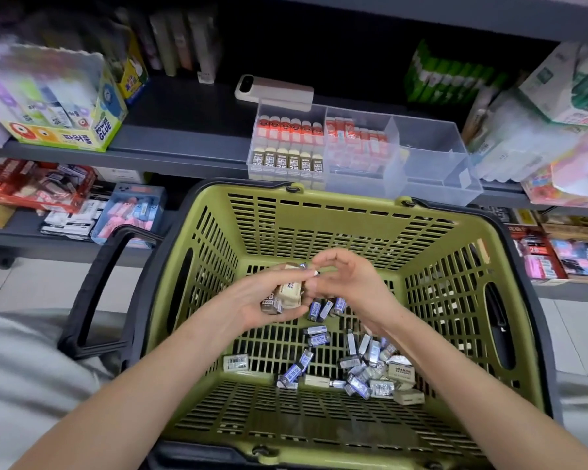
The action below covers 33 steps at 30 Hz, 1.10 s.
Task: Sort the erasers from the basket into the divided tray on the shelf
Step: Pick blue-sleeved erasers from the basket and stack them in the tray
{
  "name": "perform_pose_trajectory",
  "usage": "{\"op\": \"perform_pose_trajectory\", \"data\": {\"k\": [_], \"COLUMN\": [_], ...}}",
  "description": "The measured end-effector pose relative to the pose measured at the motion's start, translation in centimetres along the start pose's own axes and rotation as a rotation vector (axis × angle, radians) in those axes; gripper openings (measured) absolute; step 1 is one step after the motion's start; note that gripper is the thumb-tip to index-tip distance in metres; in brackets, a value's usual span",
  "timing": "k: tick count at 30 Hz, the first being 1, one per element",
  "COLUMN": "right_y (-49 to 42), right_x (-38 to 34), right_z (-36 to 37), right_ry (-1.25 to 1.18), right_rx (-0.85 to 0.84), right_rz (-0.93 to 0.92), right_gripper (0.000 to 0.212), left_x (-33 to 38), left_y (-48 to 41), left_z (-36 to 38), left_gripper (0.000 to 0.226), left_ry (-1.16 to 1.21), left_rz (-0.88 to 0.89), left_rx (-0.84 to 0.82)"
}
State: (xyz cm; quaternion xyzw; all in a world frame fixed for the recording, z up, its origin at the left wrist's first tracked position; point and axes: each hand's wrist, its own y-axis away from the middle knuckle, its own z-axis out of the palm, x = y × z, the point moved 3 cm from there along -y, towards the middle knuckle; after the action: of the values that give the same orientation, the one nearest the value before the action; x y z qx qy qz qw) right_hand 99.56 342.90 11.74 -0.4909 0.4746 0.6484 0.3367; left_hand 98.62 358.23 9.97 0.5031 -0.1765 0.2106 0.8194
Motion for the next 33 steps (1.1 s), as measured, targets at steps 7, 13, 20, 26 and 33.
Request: {"op": "perform_pose_trajectory", "data": {"k": [7, 13, 20, 26, 33], "right_y": [0.9, 2.0, 2.5, 1.4, 1.2], "right_x": [8.2, 9.8, 10.7, 10.3, 10.0], "right_z": [-8.2, -10.1, -10.6, -10.1, -7.6], "right_ry": [1.271, 1.417, 1.475, 1.242, 0.939], "right_rx": [-0.042, -0.077, -0.049, 0.266, 0.248], "right_rz": [0.551, 0.683, 0.471, 0.490, 0.519], "right_gripper": [0.025, 0.036, 0.039, 0.058, 0.036], "left_x": [0.2, 0.3, 0.1, 0.2, 0.2], "left_y": [0.3, 0.5, 0.4, 0.4, 0.4], "left_z": [0.6, 0.9, 1.0, 0.9, 0.8], "left_gripper": [0.040, 0.049, 0.044, 0.041, 0.034], "left_ry": [0.127, 0.129, 0.108, 0.130, 0.125], "left_rz": [0.043, 0.049, 0.055, 0.077, 0.127], "left_rx": [-0.009, -0.038, -0.031, -0.020, 0.019]}}
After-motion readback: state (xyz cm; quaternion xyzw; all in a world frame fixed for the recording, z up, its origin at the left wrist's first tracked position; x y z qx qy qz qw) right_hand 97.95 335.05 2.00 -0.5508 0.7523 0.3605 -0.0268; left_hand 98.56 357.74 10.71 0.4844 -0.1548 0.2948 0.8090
